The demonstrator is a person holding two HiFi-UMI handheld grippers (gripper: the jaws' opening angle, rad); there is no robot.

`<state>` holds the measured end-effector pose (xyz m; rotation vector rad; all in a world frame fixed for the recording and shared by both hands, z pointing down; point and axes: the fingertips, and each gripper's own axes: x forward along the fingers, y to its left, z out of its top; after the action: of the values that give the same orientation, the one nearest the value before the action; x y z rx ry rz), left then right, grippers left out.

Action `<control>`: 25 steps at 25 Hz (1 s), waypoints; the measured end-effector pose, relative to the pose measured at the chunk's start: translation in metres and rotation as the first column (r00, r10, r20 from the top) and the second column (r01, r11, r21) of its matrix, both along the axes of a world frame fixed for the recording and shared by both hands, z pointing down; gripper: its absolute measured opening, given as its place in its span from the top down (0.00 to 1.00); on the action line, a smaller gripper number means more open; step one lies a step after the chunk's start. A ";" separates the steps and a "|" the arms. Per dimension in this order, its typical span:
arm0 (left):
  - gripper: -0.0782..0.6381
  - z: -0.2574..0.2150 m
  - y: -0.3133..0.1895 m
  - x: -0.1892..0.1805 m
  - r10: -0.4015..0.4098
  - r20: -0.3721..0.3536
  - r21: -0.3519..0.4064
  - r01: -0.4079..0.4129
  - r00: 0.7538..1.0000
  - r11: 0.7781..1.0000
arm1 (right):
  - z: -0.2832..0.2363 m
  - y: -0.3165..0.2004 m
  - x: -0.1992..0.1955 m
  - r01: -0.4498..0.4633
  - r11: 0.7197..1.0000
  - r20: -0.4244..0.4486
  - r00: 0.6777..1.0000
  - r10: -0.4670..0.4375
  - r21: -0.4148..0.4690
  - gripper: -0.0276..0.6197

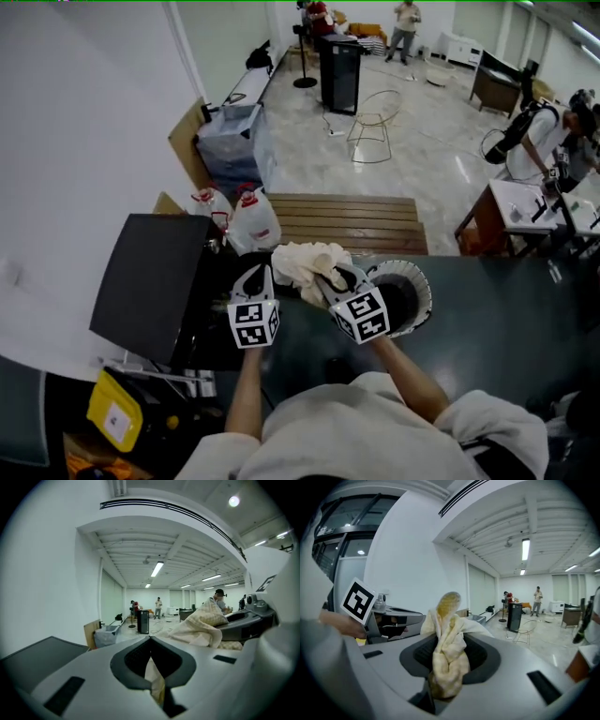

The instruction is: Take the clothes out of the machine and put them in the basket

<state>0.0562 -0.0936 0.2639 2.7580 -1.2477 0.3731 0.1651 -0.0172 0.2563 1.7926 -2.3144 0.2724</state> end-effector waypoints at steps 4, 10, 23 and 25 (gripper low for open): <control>0.87 0.004 0.014 0.066 0.155 -0.001 -0.008 -0.155 0.988 0.988 | 0.002 0.031 0.058 -0.166 0.986 -0.007 0.986 0.166 -0.010 0.76; 0.87 0.014 0.053 0.167 0.351 -0.005 -0.026 -0.351 0.937 0.936 | 0.002 0.090 0.142 -0.366 0.931 -0.028 0.930 0.365 -0.006 0.76; 0.87 0.056 0.093 0.301 0.548 0.003 -0.106 -0.545 0.836 0.832 | 0.055 0.140 0.252 -0.556 0.824 -0.041 0.831 0.555 -0.114 0.76; 0.87 0.072 0.089 0.308 0.551 0.017 -0.130 -0.545 0.834 0.828 | 0.077 0.137 0.261 -0.561 0.814 -0.030 0.825 0.564 -0.148 0.76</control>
<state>0.3646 -0.0050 0.3356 2.9642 -0.3818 0.5433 0.4264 0.1200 0.3331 2.3558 -1.6492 0.5326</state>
